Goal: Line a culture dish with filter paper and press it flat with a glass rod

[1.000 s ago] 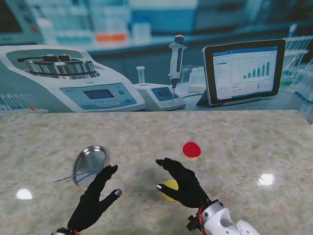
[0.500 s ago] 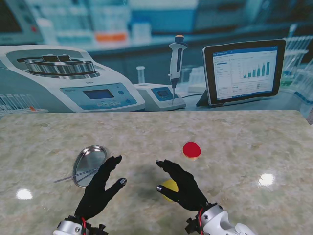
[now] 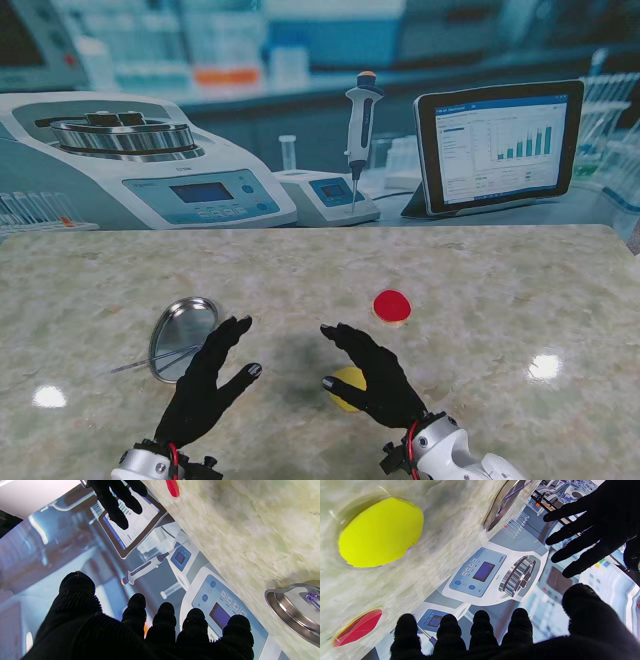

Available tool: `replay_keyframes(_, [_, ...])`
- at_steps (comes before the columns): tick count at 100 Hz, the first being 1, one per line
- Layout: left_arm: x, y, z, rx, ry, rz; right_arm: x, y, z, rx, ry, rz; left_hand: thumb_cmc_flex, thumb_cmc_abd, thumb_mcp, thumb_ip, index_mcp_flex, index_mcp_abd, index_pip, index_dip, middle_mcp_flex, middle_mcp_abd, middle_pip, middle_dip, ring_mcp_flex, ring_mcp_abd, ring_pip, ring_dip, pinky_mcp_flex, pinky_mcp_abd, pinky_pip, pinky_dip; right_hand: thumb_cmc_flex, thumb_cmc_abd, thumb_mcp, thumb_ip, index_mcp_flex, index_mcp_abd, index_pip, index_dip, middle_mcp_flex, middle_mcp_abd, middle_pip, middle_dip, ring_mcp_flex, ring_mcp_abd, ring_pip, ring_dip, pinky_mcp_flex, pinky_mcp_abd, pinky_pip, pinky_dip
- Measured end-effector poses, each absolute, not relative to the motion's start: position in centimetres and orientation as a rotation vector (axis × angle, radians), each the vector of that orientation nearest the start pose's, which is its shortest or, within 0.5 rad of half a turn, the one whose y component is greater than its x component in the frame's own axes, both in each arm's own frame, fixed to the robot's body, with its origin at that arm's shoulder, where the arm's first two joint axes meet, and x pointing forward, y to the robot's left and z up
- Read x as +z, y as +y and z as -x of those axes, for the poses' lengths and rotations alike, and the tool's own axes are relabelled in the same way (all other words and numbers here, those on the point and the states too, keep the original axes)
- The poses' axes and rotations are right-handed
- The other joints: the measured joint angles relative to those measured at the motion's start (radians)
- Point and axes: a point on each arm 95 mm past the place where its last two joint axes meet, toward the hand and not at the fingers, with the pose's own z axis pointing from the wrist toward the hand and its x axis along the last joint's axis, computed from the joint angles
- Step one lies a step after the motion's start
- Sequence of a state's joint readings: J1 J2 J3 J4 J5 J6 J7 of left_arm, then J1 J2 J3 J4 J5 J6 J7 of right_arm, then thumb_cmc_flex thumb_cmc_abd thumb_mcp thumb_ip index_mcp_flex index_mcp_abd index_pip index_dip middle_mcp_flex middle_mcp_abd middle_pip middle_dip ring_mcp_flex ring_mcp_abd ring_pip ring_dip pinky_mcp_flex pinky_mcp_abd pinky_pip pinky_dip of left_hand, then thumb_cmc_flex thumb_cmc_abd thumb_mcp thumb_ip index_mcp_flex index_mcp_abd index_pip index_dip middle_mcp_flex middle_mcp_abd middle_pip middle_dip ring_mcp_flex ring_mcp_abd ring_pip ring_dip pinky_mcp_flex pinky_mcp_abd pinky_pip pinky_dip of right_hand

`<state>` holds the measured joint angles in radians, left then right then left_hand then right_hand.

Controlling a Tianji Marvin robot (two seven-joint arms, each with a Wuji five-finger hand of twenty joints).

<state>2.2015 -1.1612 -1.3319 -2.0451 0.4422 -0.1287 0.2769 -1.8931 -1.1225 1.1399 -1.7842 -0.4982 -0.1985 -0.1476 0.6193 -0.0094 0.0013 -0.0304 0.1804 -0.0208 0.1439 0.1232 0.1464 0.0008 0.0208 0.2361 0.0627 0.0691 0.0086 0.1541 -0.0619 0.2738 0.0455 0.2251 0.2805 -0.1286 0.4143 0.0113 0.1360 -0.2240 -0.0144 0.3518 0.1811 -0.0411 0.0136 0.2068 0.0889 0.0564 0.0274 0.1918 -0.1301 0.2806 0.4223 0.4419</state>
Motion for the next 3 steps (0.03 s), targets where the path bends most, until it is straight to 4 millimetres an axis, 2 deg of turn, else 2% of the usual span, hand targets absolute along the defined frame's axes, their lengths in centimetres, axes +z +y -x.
replay_keyframes(3, [-31.42, -2.58, -22.85, -2.039, 0.850, 1.838, -35.70, 6.80, -27.88, -2.288, -1.387, 1.910, 0.000, 0.000, 0.000, 0.000, 0.000, 0.000, 0.006, 0.000, 0.000, 0.000, 0.000, 0.000, 0.000, 0.000, 0.000, -0.001, 0.000, 0.000, 0.000, -0.001, 0.000, 0.000, 0.002, 0.000, 0.000, 0.000, 0.000, 0.000, 0.000, 0.000, 0.000, 0.000, 0.000, 0.000, 0.000, 0.000, 0.000, 0.000, 0.000, 0.000])
